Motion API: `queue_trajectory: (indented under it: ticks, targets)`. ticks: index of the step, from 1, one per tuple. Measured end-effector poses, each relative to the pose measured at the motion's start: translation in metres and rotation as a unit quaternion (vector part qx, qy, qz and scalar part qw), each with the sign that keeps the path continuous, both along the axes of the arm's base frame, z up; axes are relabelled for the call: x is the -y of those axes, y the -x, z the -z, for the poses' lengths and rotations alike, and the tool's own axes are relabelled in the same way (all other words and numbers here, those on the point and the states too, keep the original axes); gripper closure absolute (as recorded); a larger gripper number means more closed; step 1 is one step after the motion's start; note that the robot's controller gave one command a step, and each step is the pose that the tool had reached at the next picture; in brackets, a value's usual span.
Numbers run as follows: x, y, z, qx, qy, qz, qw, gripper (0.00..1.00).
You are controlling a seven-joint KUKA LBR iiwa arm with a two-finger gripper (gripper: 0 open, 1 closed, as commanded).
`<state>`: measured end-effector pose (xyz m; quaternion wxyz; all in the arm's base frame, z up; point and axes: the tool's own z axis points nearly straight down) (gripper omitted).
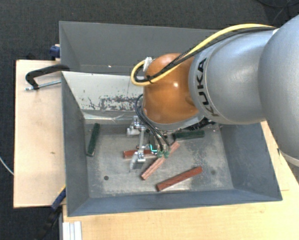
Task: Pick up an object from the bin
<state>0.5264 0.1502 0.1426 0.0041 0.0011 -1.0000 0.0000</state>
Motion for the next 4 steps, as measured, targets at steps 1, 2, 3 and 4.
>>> queue_trajectory:
  ticks: [1,2,3,4]
  targets:
    - [0.001,-0.002,-0.004,0.0033,0.0,0.001,1.0,0.0]
    - [0.031,-0.025,0.034,0.0072,-0.002,-0.058,0.9983,0.0]
    - [0.07,-0.032,0.04,0.0035,-0.001,-0.055,0.9985,0.0]
    - [0.076,-0.029,0.024,0.0069,-0.001,-0.074,0.9972,0.0]
